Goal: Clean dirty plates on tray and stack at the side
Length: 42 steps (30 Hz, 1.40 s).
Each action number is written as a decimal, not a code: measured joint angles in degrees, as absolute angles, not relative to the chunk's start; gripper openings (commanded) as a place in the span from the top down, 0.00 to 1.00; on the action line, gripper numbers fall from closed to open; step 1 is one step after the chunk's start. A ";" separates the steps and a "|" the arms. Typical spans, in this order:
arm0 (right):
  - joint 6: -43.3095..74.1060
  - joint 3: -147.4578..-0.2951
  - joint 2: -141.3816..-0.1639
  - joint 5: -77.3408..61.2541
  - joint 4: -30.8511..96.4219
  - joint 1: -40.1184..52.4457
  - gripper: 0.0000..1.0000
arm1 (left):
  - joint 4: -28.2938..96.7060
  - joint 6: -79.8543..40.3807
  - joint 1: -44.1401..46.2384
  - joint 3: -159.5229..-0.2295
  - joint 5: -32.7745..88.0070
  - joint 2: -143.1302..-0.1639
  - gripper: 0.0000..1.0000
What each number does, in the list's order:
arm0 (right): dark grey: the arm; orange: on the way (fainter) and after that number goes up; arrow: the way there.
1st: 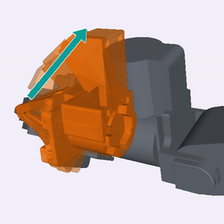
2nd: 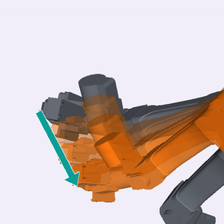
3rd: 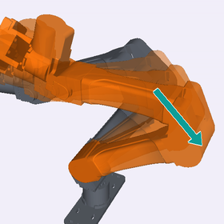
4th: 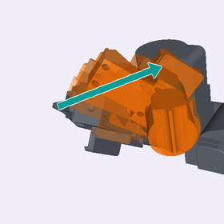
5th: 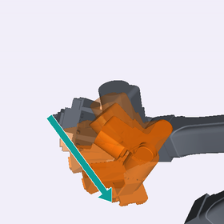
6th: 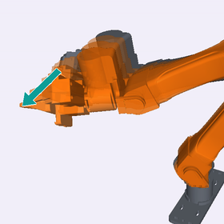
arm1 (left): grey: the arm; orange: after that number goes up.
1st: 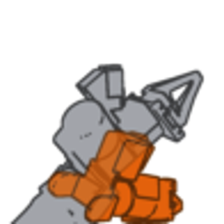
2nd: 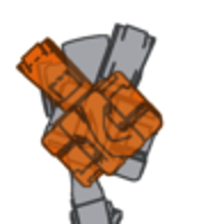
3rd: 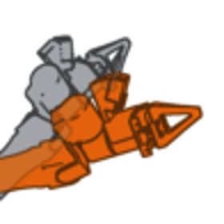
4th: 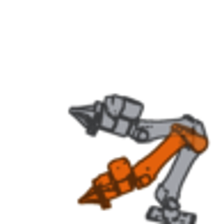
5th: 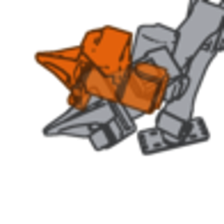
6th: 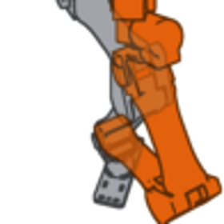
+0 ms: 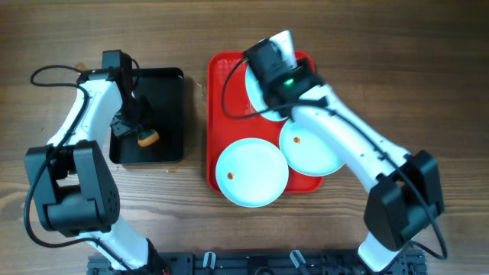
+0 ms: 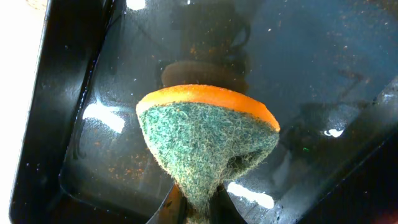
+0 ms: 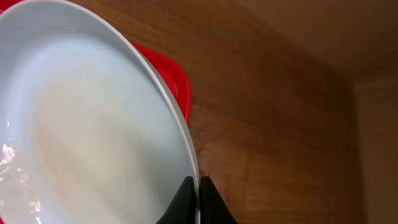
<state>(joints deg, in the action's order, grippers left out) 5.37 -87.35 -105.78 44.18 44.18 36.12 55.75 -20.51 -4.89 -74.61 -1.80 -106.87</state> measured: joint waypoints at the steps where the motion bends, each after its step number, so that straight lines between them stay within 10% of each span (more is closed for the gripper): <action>1: 5.23 -87.35 -105.78 46.19 44.18 37.39 0.96 | 55.68 -20.27 -4.89 -74.61 -1.78 -106.87 0.78; 9: 4.78 -87.35 -105.75 59.02 45.82 44.91 0.96 | 55.86 -19.88 -4.89 -74.61 -1.78 -106.87 0.43; 10: 4.78 -87.35 -105.75 59.83 46.09 45.36 0.96 | 55.88 -19.92 -4.89 -74.61 -1.78 -106.87 0.07; 11: 4.75 -87.35 -105.75 60.47 46.28 45.63 0.96 | 55.88 -20.12 -4.89 -74.61 -1.76 -106.87 0.00; 42: 6.37 -87.35 -105.73 62.06 48.42 45.71 0.96 | 55.88 -20.01 -4.89 -74.61 -1.78 -106.87 0.00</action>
